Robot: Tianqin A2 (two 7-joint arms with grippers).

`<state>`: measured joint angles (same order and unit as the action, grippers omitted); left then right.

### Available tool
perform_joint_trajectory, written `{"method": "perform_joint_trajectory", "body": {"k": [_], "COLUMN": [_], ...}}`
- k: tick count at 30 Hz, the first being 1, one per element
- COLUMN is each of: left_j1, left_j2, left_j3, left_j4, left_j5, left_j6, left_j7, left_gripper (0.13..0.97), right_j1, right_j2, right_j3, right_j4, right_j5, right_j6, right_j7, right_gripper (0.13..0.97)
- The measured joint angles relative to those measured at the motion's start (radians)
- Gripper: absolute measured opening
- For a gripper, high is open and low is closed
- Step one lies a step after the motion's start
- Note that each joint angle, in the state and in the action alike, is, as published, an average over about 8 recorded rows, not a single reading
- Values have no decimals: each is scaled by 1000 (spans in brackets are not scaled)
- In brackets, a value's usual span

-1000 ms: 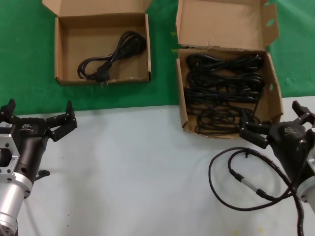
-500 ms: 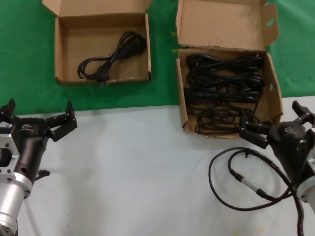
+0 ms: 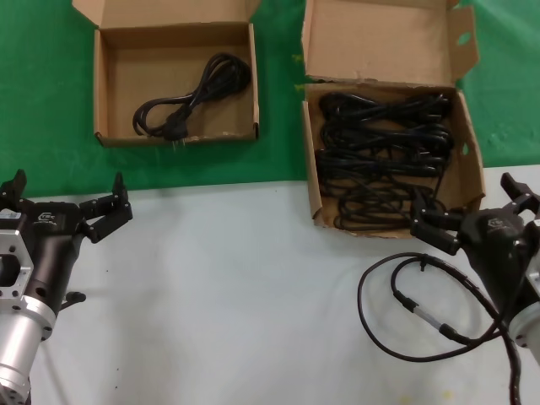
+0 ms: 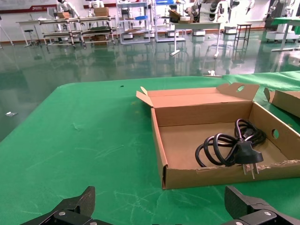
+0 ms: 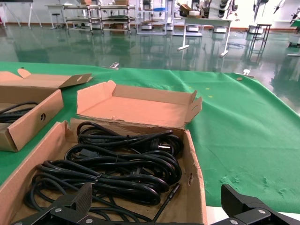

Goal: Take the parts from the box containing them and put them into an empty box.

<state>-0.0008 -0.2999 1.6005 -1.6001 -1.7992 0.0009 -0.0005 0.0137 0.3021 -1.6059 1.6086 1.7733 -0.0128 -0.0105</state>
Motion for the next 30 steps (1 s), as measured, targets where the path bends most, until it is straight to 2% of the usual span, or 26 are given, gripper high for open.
{"method": "perform_joint_trajectory", "body": {"k": [30], "left_j1": [0], "left_j2": [0], "left_j3": [0], "left_j4": [0], "left_j5": [0], "left_j6": [0], "left_j7": [0], "left_gripper": [966], "right_j1": [0], "right_j2": [0], "right_j3": [0], "right_j4": [0], "right_j5": [0], "right_j6": [0], "right_j7": [0], "right_gripper": [966]}}
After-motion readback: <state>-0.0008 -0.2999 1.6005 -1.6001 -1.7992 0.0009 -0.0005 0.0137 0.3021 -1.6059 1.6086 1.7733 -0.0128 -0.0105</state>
